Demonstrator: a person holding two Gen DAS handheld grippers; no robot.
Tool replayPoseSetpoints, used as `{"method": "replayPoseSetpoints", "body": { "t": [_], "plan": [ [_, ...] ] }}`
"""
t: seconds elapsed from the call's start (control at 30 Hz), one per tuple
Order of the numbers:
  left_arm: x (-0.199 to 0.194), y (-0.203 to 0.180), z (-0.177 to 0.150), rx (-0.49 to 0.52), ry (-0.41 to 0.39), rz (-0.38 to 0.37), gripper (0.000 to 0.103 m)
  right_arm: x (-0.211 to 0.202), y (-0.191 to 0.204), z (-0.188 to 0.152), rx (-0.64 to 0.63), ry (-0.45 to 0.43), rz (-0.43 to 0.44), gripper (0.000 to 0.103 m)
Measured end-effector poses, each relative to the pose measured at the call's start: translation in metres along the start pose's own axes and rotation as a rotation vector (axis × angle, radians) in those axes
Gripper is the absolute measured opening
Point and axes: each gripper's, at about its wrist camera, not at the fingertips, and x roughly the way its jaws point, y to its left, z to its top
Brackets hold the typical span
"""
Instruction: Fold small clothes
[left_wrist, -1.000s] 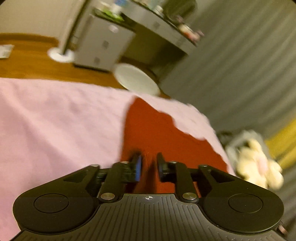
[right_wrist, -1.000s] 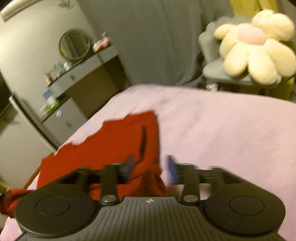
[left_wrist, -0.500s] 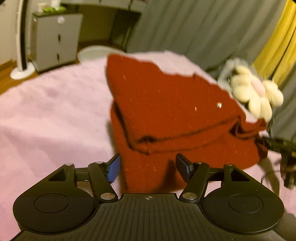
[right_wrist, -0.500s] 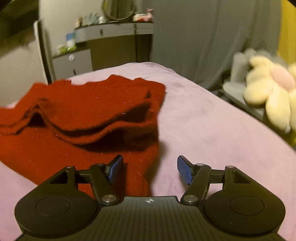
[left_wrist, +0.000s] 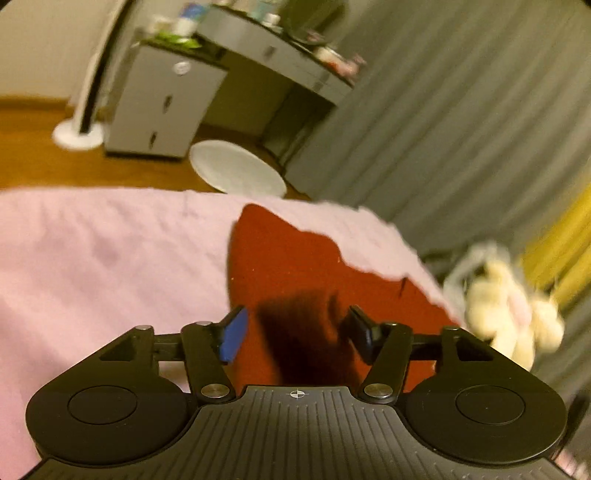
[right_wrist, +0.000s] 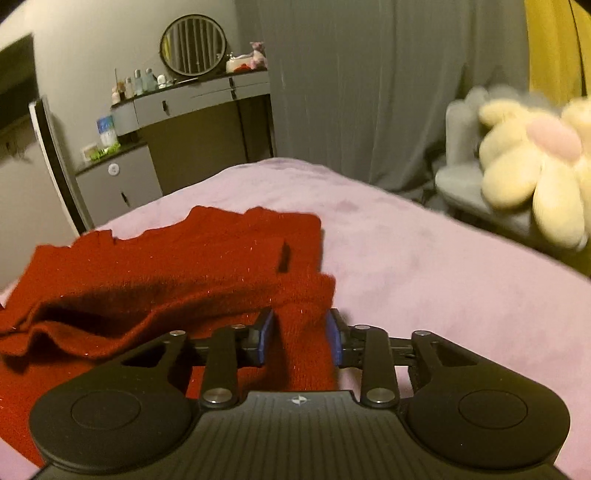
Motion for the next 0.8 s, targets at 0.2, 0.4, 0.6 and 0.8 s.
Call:
{"method": "replayPoseSetpoints", "body": {
  "t": [0.2,0.4,0.6,0.8],
  "plan": [
    [0.003,0.008,-0.019,0.163,0.137,-0.052,0.076,0.005,0.005,-0.01,-0.077,0.018,0.072,0.065],
    [-0.002,0.012,-0.032,0.245,0.219,-0.074,0.079,0.015,0.017,0.002,-0.11,0.003,0.049,0.065],
    [0.025,-0.006,-0.03,0.378,0.261,-0.033,0.08,0.026,0.036,0.022,-0.085,-0.018,0.048,0.075],
    [0.052,-0.019,-0.008,0.269,0.102,0.166,0.081,0.033,0.034,0.026,0.02,-0.044,0.015,0.085]
  ]
}}
